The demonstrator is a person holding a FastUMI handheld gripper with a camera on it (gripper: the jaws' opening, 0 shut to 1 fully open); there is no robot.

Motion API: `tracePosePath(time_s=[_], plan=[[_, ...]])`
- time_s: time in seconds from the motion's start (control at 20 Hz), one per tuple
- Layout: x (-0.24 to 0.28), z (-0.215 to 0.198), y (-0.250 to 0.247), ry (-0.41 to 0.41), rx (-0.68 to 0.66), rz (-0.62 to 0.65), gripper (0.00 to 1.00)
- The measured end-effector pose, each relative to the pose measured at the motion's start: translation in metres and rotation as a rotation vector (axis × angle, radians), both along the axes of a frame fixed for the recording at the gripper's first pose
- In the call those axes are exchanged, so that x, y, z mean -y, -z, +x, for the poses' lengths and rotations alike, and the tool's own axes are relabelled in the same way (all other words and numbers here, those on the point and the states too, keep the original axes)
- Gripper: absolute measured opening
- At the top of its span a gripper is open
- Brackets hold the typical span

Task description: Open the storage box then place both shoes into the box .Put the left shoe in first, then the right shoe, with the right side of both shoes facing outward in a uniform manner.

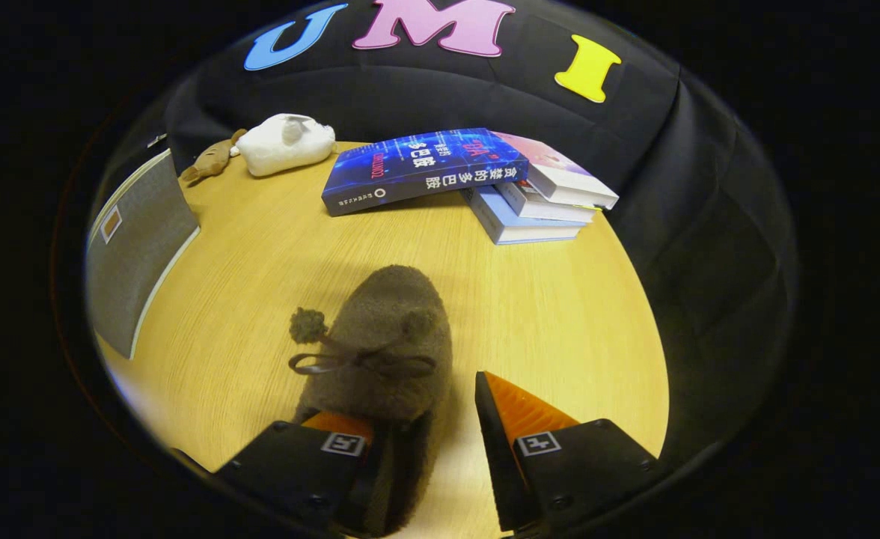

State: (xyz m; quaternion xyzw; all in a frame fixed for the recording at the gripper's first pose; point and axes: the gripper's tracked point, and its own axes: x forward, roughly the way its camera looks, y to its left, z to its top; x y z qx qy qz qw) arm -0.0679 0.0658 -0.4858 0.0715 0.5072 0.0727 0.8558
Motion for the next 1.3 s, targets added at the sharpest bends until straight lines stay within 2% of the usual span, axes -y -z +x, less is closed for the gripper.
tracePosePath(time_s=[0.05,0.1,0.15,0.2,0.4,0.7,1.0,1.3], plan=[[-0.005,0.006,0.007,0.009,-0.009,0.016,0.52],[-0.003,0.007,0.008,0.024,-0.004,0.006,0.33],[0.003,0.01,0.007,0.041,-0.007,-0.021,0.26],[0.003,0.01,0.009,0.056,-0.018,-0.01,0.08],[-0.001,0.011,-0.005,0.142,-0.046,0.083,0.06],[-0.004,0.033,-0.09,0.201,0.05,0.14,0.05],[-0.059,0.067,-0.197,0.189,0.144,0.239,0.05],[-0.139,0.097,-0.286,0.167,0.21,0.357,0.05]])
